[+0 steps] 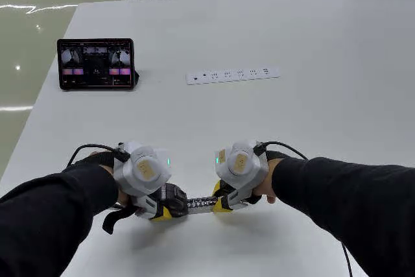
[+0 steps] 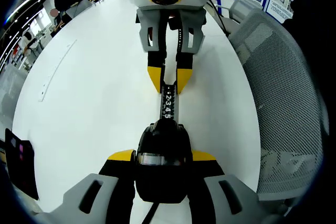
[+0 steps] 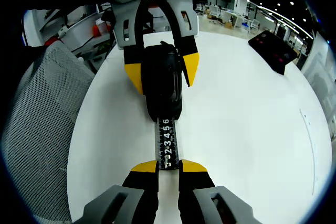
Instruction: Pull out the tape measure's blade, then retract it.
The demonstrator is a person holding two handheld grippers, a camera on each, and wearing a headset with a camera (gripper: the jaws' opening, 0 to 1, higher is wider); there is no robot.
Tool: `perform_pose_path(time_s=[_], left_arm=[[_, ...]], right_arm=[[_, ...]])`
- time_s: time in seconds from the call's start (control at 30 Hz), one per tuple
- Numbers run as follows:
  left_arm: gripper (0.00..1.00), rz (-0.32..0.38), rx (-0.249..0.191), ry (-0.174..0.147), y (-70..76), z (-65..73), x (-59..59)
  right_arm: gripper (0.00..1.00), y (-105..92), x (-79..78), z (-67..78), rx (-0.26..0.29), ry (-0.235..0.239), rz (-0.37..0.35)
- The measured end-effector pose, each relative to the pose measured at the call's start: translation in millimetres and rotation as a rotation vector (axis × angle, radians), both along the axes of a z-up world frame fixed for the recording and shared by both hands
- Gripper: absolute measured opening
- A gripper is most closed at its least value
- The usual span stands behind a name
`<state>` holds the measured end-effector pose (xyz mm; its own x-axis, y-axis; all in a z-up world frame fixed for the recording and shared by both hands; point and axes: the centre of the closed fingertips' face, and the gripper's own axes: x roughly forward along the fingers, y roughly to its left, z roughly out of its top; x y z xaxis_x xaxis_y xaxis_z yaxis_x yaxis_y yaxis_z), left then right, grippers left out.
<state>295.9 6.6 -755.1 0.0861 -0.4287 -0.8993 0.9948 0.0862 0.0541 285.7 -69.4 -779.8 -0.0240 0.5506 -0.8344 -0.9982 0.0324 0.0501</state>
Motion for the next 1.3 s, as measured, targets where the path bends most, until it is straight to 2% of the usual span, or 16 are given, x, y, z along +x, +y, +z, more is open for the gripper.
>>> perform_pose_path(time_s=[1.3], left_arm=[[0.33, 0.003, -0.007, 0.000, 0.1, 0.0, -0.1]], right_arm=[[0.10, -21.7, 0.8, -0.4, -0.013, 0.007, -0.023]])
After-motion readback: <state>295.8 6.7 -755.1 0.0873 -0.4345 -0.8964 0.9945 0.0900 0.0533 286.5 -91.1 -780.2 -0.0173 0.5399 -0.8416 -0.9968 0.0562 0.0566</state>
